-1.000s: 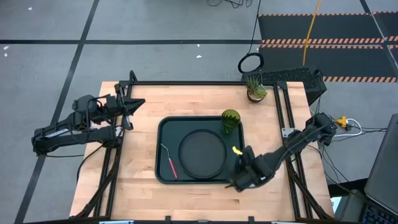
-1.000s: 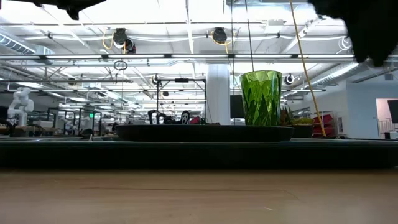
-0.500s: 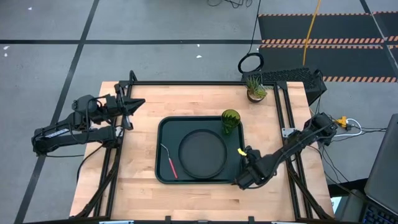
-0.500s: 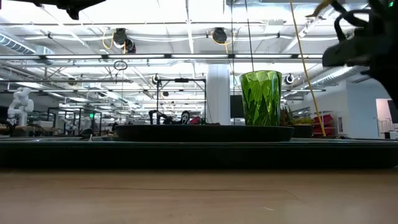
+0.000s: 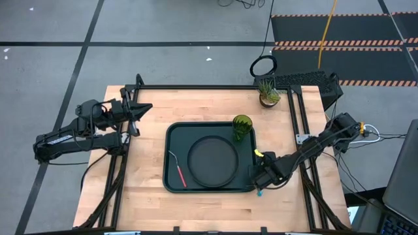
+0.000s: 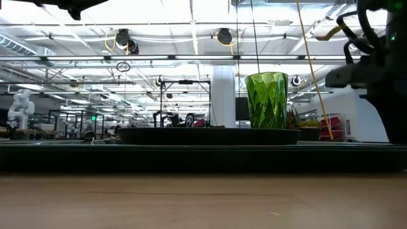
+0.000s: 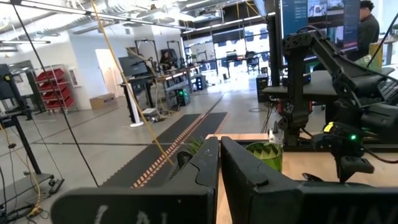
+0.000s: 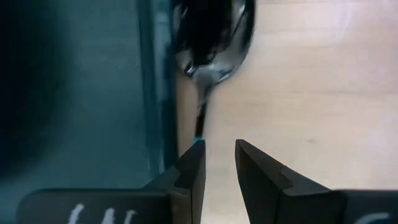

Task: Pick and place plate/cup/fork/spoon on tray
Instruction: Put the blue spoon to the left of the pink fork on the black tray

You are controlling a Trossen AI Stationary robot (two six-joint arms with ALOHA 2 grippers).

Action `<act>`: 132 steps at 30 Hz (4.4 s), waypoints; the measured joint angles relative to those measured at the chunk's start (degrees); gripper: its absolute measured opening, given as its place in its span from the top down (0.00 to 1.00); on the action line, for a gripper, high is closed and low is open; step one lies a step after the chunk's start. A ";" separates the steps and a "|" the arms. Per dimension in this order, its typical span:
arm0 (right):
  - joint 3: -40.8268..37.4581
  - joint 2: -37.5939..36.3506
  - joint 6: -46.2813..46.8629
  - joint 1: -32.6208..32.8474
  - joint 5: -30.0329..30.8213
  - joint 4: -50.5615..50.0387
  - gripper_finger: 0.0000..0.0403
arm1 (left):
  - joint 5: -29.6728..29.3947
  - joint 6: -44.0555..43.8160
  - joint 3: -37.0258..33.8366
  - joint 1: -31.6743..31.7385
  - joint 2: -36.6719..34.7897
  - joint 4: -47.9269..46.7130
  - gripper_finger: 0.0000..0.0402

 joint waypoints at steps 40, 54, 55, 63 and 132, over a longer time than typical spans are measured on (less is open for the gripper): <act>-9.47 -6.58 -16.97 -10.87 8.88 -0.59 0.87 | -0.02 0.55 0.00 -0.02 -0.02 -0.10 0.95; -9.73 -6.56 -16.92 -10.74 5.44 -9.04 1.00 | -0.04 0.43 0.00 -0.02 0.00 -0.45 0.95; -9.73 -6.79 -16.86 -10.74 4.74 -9.41 1.00 | -0.04 0.39 0.00 0.00 0.00 -0.45 0.95; -9.75 -12.60 -16.02 -10.74 5.35 -11.13 1.00 | -0.09 0.38 0.00 0.00 0.00 -0.89 0.95; 12.51 -6.99 -4.54 -0.85 10.04 -32.70 1.00 | -0.46 2.30 0.00 0.04 -0.02 -2.35 0.95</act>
